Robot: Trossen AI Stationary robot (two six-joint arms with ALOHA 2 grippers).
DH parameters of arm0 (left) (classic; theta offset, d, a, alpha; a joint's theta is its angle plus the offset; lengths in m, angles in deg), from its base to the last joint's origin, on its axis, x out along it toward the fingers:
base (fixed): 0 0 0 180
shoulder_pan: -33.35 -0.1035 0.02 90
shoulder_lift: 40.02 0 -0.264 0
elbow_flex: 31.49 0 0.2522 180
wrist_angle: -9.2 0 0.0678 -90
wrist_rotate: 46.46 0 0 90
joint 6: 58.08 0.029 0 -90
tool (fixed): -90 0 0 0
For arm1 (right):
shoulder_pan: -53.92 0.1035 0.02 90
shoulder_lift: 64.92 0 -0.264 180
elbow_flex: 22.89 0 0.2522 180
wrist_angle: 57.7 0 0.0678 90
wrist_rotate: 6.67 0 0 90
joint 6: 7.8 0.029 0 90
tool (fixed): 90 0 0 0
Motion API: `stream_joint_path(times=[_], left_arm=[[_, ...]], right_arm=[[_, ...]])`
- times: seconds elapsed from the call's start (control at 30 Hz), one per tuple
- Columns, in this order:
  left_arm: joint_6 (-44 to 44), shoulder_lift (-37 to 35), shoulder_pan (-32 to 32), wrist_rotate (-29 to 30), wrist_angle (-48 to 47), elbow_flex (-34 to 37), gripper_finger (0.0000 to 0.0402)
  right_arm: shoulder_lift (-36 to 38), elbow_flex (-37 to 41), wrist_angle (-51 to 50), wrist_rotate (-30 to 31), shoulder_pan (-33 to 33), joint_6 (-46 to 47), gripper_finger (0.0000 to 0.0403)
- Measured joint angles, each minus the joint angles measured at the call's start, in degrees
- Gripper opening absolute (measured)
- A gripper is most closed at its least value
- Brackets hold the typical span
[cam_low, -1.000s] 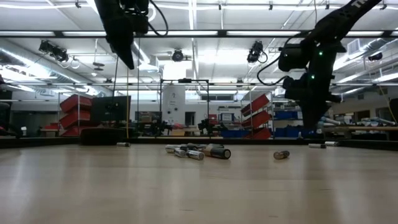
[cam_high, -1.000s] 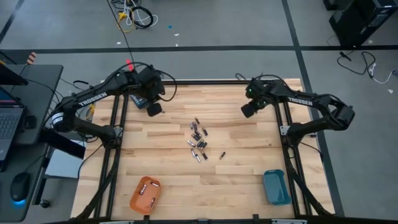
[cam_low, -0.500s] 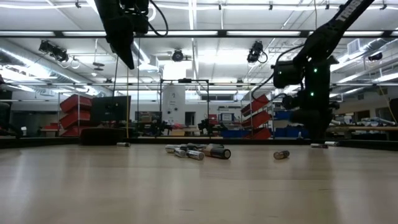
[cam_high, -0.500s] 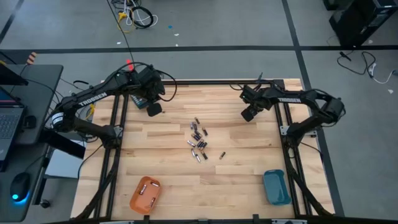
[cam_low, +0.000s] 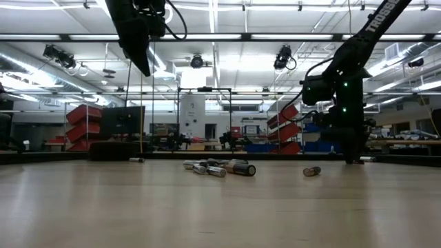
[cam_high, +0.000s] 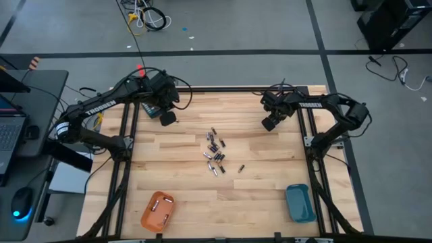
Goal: Sort batteries
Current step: Put the silver battery into the orange bin
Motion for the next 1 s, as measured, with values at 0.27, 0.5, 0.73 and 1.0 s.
stream_joint_path(times=[0.27,0.5,0.73,1.0], left_arm=[[0.00,0.00,0.00,0.02,0.06,0.00,0.0000],[0.59,-0.09,0.00,-1.95,8.40,1.18,0.0000],[0.93,-0.17,0.36,-11.47,20.75,9.40,0.0000],[-0.85,-0.17,3.68,-21.41,41.55,20.48,0.0000]], right_arm=[[-0.06,-0.04,0.25,-4.82,-1.74,-2.04,0.0016],[0.86,0.20,0.51,-6.59,-1.98,-2.87,0.0010],[8.86,0.59,4.10,-12.68,-0.18,-1.44,0.0002],[17.54,0.55,23.16,-25.90,5.61,0.74,0.0000]])
